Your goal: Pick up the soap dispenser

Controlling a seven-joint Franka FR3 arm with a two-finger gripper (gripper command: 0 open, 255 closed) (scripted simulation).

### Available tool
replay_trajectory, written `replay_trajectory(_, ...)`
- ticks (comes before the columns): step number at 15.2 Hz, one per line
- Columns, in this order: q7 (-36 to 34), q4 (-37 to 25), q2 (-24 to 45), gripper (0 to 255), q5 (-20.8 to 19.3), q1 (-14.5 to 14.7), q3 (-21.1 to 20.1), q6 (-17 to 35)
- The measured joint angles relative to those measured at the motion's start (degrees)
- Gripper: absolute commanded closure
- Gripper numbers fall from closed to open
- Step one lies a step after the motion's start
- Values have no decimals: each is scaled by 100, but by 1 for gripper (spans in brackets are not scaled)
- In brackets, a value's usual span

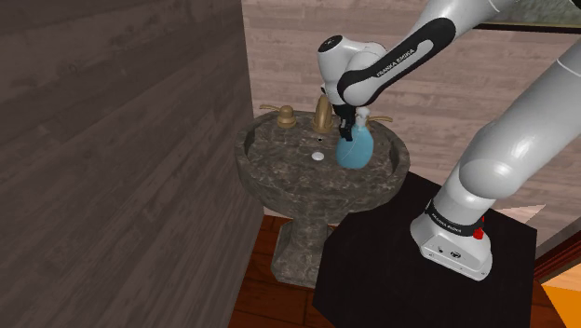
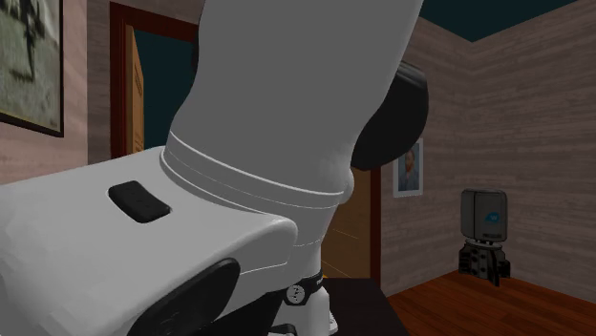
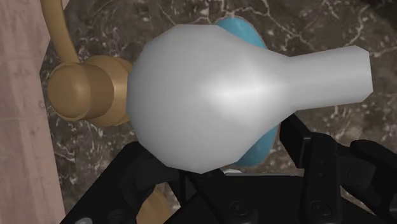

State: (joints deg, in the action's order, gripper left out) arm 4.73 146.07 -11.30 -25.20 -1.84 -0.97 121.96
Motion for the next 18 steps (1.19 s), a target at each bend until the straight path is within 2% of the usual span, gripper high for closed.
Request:
replay_trajectory(9, -6, -4, 4, 255, -1, 1, -3, 9)
replay_trajectory(18, 274, -267, -401, 255, 181, 47, -15, -625)
